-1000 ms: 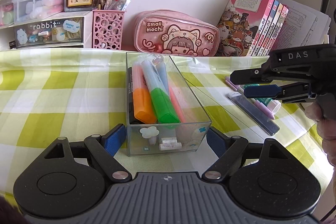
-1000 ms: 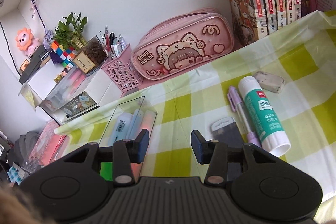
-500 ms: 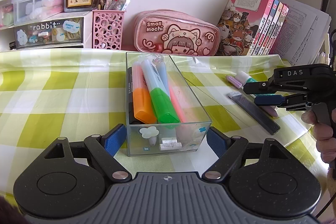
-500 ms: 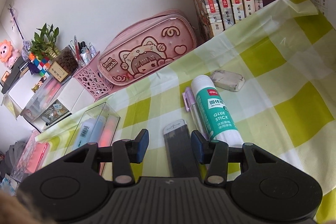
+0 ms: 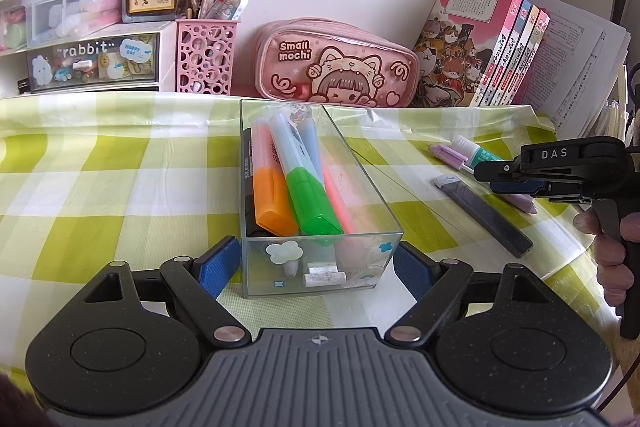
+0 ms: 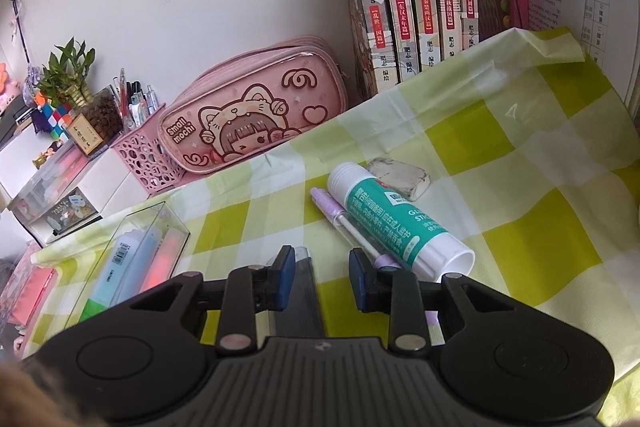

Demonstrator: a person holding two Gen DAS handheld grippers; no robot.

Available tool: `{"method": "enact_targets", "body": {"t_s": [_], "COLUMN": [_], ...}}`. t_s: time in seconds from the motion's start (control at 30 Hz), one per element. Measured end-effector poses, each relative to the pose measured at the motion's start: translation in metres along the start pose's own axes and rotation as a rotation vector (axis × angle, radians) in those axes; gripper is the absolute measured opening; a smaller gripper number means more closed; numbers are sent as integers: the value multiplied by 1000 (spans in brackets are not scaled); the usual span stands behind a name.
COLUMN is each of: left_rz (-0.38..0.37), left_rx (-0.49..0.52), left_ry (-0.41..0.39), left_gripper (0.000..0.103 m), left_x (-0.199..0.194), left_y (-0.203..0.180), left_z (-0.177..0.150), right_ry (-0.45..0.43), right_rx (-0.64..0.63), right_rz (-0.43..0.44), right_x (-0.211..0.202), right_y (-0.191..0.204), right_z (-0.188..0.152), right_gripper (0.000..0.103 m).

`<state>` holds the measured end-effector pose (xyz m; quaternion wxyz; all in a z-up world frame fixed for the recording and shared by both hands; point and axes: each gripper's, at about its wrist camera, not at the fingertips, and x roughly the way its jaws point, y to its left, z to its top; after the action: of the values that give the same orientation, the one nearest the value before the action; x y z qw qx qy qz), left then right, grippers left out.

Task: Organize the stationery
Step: 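Withdraw the right gripper and move it toward the lavender pen, then grasp the lavender pen with the right gripper and lift it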

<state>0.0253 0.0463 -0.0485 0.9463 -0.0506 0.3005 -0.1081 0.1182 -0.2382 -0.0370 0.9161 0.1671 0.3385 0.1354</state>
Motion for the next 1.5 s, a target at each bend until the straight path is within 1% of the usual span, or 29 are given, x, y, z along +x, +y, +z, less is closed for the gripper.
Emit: {"method": "enact_targets", "body": {"t_s": [0.23,0.37,0.43,0.5,0.57,0.73,0.8,0.93,1.07,1.23,1.37,1.5], "left_rz": [0,0,1,0,0,0,0,0,0,0,0,-2], "left_rx": [0,0,1,0,0,0,0,0,0,0,0,-1], "left_ry": [0,0,0,0,0,0,0,0,0,0,0,0], "left_gripper": [81,81,81,81,81,81,81,81,81,81,81,81], "left_x": [0,0,0,0,0,0,0,0,0,0,0,0], "left_y": [0,0,0,0,0,0,0,0,0,0,0,0], "left_z": [0,0,0,0,0,0,0,0,0,0,0,0], "right_ry": [-23,-39,-43,-32,14,13,20,32,32,30,17,7], "right_rx": [-23,-49,-79,-118,-138,-164,-199,-309,-374,-387,-389,-358], "right_rz": [-17,-25,-44,-86,-114,-116,-125,-175,-187,-163,-163,-189], "right_x": [-4,-6,-7,-6,0,-1,0,5,12,27,35,37], "right_y": [0,-4,-4,-2,-4,-3,3,19,28,33,39,44], "right_z": [2,3,4,3,0,-2,-4,-10,-11,-4,-3,-3], "right_gripper": [57,56,56,56,56,56,56,56,56,56,56,48]}}
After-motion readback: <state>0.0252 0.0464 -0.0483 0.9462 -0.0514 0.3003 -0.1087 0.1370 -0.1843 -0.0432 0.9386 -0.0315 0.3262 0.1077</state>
